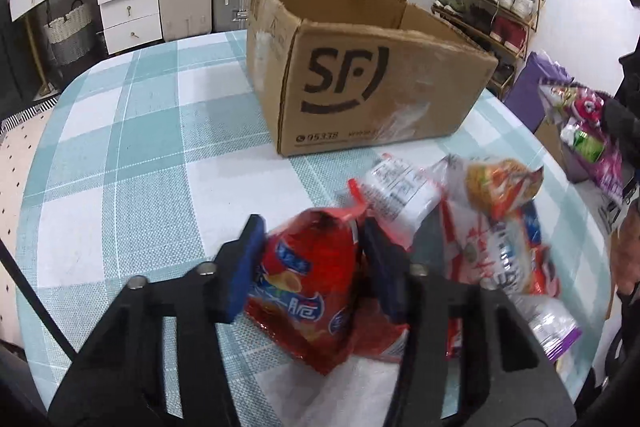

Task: Organize snacks
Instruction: 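Lift the red chip bag with the left gripper and carry it over the box, then open both grippers to drop the red and purple bags into the box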

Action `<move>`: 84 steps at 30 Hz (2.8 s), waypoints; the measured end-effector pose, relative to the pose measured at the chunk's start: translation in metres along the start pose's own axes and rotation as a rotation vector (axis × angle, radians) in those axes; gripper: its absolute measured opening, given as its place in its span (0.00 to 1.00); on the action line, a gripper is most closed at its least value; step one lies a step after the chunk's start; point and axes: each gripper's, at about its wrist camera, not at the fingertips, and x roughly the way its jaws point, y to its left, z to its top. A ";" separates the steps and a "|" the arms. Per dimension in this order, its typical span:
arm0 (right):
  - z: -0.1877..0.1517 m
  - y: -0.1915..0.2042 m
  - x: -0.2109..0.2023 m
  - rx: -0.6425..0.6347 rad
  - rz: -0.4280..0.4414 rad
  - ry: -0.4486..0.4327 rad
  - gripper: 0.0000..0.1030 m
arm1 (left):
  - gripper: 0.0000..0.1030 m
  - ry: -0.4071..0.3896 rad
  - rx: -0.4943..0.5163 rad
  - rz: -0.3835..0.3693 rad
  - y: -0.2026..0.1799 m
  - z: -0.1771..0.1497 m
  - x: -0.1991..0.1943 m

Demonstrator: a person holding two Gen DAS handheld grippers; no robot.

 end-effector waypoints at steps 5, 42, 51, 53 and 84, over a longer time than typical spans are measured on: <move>-0.002 -0.002 0.004 0.006 -0.001 0.010 0.47 | 0.34 -0.003 -0.042 0.013 0.005 0.000 0.000; 0.172 0.040 0.017 -0.147 -0.054 0.009 0.47 | 0.31 -0.127 -0.049 0.088 -0.092 0.203 -0.141; 0.223 0.007 0.052 -0.138 -0.145 0.046 0.47 | 0.32 -0.073 -0.042 0.085 -0.098 0.262 -0.088; 0.222 -0.004 0.062 -0.131 -0.154 0.064 0.47 | 0.32 -0.046 -0.064 0.069 -0.091 0.265 -0.067; 0.162 -0.039 0.061 -0.123 -0.178 0.037 0.80 | 0.82 -0.108 -0.158 0.099 -0.059 0.196 -0.020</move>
